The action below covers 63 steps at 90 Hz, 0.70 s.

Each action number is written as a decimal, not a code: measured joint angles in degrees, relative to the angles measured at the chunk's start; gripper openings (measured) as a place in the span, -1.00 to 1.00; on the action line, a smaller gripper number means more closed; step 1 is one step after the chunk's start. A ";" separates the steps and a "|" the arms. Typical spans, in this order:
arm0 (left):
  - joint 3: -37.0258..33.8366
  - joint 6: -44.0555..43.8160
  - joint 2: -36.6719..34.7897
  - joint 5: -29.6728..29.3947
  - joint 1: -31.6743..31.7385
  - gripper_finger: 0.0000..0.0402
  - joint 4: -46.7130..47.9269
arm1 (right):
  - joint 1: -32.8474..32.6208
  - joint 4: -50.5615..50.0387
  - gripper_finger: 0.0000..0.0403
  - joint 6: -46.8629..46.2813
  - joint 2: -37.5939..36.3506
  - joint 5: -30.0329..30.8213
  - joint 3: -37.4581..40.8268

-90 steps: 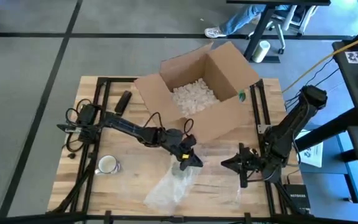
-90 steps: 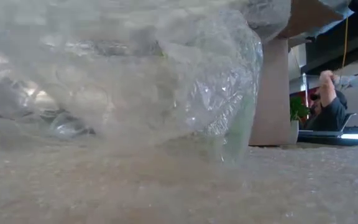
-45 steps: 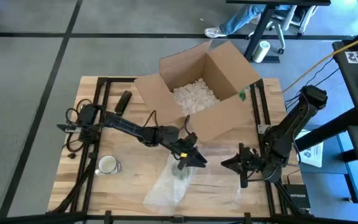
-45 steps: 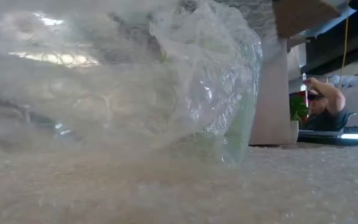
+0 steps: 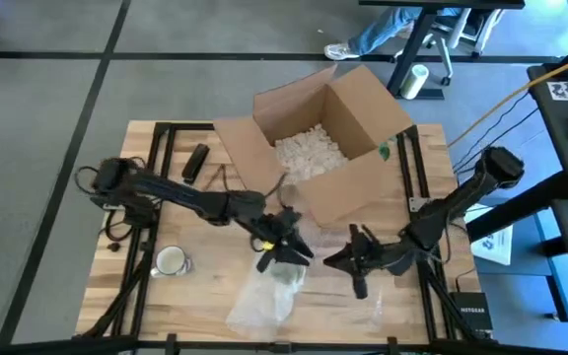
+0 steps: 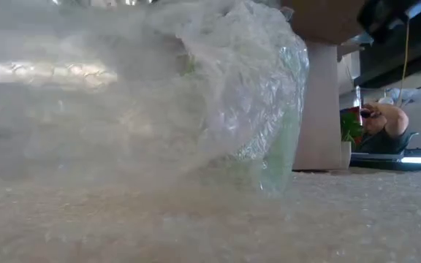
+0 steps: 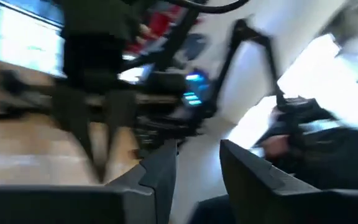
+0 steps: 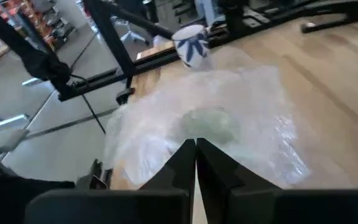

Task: Wrap mug
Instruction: Wrap the green mug with bubble wrap

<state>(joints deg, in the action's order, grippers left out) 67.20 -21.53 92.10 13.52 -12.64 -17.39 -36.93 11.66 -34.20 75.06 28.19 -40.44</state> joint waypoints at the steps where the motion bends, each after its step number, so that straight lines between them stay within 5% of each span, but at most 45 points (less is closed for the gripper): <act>1: -0.15 0.62 -0.90 -1.28 -0.32 -0.51 1.24 | 0.37 -0.47 -1.00 0.02 0.41 -0.54 -0.53; 32: -14.13 0.46 -18.59 -33.91 -11.39 -0.54 14.10 | 9.83 -18.61 -1.00 7.10 16.71 -16.47 -24.33; 63: -30.00 -12.00 -19.68 -37.73 -13.06 -0.54 3.58 | 16.05 -41.49 -1.00 11.40 33.92 -24.48 -47.76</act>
<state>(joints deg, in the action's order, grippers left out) 37.20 -33.53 72.43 -24.21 -25.71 -13.81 -20.88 -29.82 -22.79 108.99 3.71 -88.20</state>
